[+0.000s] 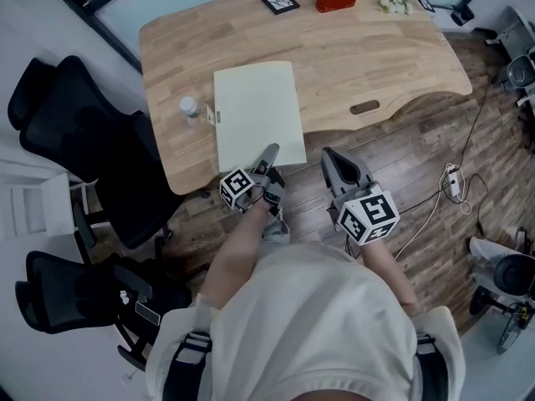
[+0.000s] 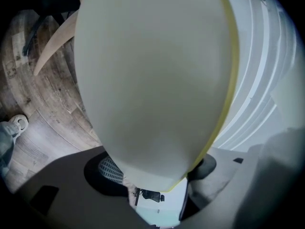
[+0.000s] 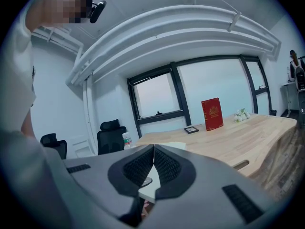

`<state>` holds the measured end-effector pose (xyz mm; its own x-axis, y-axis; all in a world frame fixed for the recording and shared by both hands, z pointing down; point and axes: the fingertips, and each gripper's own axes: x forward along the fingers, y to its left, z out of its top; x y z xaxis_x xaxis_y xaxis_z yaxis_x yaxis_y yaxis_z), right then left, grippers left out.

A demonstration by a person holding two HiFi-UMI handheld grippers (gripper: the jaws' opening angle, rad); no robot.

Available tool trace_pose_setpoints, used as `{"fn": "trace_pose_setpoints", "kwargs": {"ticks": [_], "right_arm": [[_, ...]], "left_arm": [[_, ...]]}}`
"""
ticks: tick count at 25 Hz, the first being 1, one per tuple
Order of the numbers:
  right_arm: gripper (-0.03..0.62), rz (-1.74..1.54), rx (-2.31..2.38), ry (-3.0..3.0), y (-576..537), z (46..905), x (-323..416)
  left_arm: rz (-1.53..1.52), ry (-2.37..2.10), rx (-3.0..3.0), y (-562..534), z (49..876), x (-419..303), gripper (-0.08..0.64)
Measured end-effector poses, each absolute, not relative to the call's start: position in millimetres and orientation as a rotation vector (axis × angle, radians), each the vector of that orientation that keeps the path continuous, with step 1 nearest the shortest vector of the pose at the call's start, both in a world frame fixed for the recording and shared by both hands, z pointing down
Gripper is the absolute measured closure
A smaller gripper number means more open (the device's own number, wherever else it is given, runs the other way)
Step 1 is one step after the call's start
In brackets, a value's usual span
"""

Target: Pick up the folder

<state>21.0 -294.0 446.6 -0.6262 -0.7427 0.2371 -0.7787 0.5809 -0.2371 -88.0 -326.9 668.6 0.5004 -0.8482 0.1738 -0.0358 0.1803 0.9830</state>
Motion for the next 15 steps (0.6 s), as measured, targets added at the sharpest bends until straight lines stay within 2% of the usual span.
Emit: {"fn": "trace_pose_setpoints", "kwargs": {"ticks": [15], "right_arm": [[0.574,0.493,1.302,-2.708,-272,444,26]], "left_arm": [[-0.674,-0.900,1.294,-294,664,-84,0.241]]}}
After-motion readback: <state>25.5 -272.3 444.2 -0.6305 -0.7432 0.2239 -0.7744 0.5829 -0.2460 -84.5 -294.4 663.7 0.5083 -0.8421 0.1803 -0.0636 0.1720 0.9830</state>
